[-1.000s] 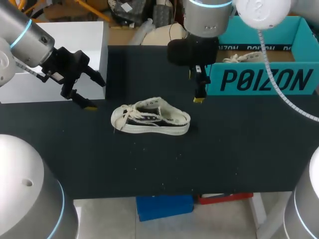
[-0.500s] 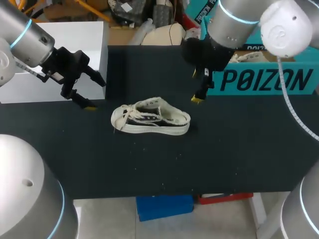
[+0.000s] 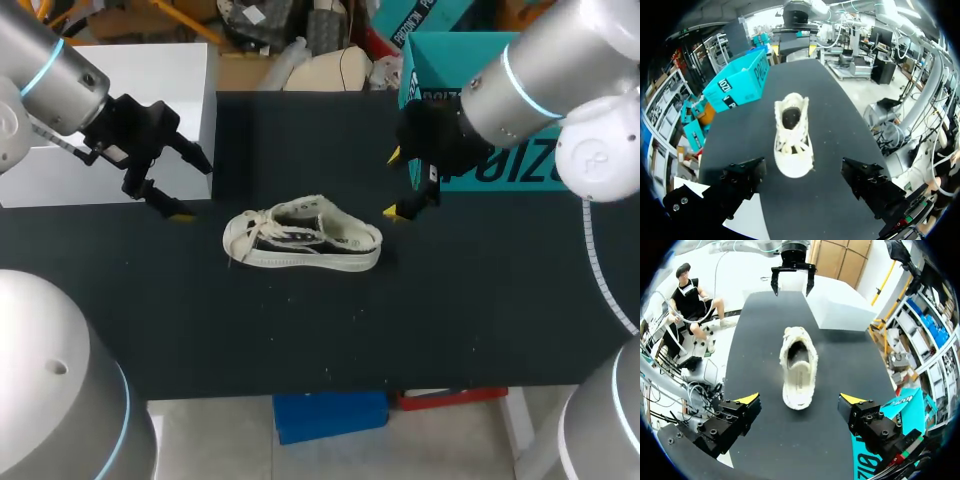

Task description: Take the shoe out of the shoebox, open the shoe tongue, remove and reinsert the insole, then place the shoe into the shoebox

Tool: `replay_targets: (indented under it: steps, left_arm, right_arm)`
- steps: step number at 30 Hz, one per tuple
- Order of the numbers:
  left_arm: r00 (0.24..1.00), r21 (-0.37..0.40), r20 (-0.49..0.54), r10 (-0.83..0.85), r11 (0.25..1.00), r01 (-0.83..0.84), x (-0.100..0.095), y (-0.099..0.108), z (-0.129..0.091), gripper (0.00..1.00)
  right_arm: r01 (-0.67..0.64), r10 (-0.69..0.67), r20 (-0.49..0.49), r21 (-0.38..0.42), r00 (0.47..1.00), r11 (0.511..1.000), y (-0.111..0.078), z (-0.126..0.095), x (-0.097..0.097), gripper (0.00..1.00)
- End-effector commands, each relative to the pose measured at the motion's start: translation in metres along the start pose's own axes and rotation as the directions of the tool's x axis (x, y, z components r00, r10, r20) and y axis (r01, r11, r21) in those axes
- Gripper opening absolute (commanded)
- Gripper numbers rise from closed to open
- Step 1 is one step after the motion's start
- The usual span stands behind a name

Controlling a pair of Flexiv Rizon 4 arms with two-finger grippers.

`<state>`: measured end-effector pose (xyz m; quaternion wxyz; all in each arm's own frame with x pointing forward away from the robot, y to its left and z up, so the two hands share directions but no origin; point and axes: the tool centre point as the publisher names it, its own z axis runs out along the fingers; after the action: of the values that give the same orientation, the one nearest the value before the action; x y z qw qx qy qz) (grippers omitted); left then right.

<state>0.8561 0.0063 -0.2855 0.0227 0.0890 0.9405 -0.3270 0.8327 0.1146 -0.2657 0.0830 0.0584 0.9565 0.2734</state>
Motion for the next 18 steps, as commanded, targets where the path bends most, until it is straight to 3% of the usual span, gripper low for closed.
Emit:
replay_targets:
  steps: [1, 9, 18]
  left_arm:
    - [1.000, -0.001, 0.004, 0.001, 1.000, -0.001, 0.001, 0.001, 0.002, 1.00]
    - [1.000, -0.001, 0.004, 0.001, 1.000, -0.001, 0.001, 0.001, 0.002, 1.00]
    - [1.000, -0.001, 0.004, 0.001, 1.000, -0.001, 0.001, 0.001, 0.002, 1.00]
  right_arm:
    - [-0.023, 0.021, -0.012, -0.126, 1.000, 0.992, -0.009, 0.006, 0.002, 1.00]
    - [-0.074, 0.072, -0.020, -0.296, 0.997, 0.952, -0.022, 0.028, 0.001, 1.00]
    - [-0.020, 0.034, 0.030, -0.376, 0.999, 0.926, -0.028, 0.056, 0.001, 1.00]
